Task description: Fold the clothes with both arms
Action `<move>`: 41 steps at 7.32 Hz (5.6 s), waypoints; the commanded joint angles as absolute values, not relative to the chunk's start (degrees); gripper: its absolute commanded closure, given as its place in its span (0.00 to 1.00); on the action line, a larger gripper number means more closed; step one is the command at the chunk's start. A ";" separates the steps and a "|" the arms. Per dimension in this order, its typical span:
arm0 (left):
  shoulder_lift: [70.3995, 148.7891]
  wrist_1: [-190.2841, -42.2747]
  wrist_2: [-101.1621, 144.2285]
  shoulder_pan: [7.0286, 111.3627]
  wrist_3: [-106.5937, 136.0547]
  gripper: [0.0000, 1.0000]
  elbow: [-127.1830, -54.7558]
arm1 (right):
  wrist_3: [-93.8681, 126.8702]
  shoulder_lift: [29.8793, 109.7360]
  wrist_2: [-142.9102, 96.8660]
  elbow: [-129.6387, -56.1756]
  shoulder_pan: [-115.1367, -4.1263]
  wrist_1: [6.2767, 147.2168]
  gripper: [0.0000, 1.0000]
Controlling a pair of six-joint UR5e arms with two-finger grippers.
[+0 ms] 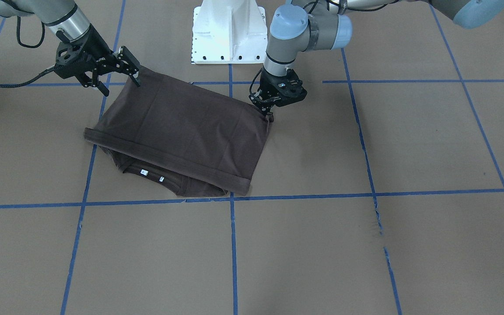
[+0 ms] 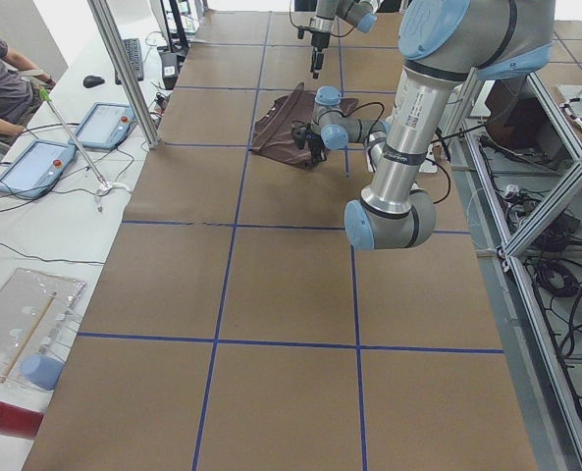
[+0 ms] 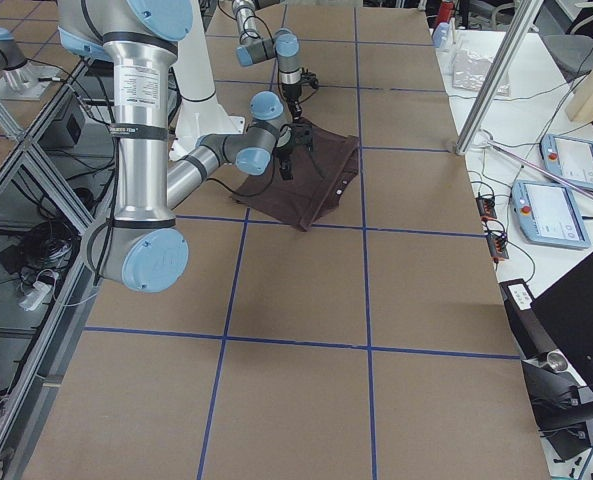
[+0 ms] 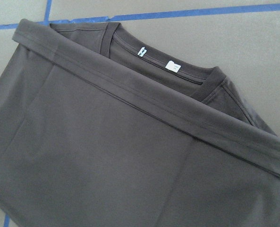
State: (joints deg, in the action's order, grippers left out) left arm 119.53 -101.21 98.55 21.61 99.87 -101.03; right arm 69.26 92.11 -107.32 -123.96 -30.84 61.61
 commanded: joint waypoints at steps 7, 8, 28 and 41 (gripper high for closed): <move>136.83 -128.95 91.76 40.60 74.64 1.00 -60.17 | 69.43 87.55 -107.05 -120.50 -31.46 62.31 0.00; 141.37 -132.42 89.32 40.61 73.66 1.00 -53.85 | 69.43 87.54 -107.05 -120.41 -31.46 62.31 0.00; 128.67 -125.16 99.40 42.71 67.50 0.00 -79.19 | 69.26 55.11 -102.30 -97.65 -21.54 100.36 0.00; 128.67 -125.51 99.32 42.45 67.59 0.00 -79.10 | 67.32 55.72 -102.66 -97.39 -22.68 103.27 0.00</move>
State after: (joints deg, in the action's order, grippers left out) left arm 128.67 -125.51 99.32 42.49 67.58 -79.11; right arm 67.32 55.63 -102.66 -97.63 -22.71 103.25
